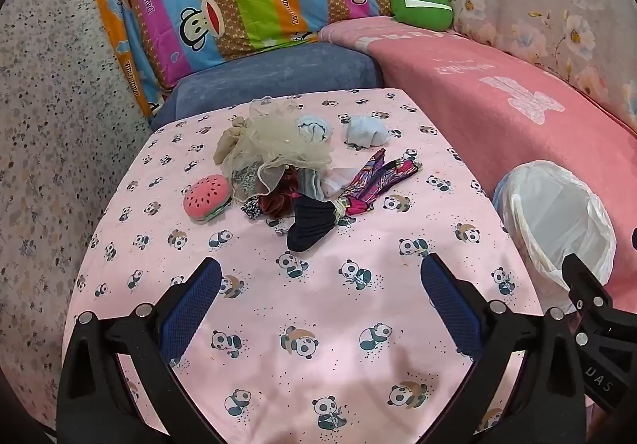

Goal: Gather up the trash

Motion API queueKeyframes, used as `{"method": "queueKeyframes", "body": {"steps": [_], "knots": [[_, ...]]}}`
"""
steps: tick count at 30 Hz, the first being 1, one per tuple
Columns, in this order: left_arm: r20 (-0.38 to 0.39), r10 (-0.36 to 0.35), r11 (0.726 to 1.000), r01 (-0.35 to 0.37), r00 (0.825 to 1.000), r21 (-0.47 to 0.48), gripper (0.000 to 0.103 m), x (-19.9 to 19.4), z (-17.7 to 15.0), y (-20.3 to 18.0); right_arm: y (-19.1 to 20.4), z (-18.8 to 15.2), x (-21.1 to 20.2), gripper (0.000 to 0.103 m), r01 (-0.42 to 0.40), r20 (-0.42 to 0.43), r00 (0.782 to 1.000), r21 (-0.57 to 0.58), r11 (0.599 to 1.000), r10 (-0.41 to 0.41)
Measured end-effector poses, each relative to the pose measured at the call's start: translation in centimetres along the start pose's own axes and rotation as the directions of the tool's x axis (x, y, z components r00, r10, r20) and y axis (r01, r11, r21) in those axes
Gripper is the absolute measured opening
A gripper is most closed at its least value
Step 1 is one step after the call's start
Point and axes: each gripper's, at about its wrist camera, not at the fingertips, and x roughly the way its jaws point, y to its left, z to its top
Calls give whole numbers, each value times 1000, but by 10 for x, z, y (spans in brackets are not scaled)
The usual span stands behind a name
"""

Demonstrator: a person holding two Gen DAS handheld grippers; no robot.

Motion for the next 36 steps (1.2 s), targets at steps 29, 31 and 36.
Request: {"method": "queueKeyframes", "body": {"steps": [29, 31, 36], "knots": [[12, -1, 1000, 1, 1000, -10, 96, -9, 5, 3, 0, 2, -10, 96, 14, 32, 999, -1, 1000, -14], [11, -1, 1000, 1, 1000, -11, 96, -9, 5, 3, 0, 2, -10, 96, 15, 32, 999, -1, 1000, -15], [12, -1, 1000, 1, 1000, -10, 96, -9, 6, 3, -1, 2, -10, 96, 15, 33, 999, -3, 1000, -15]]}}
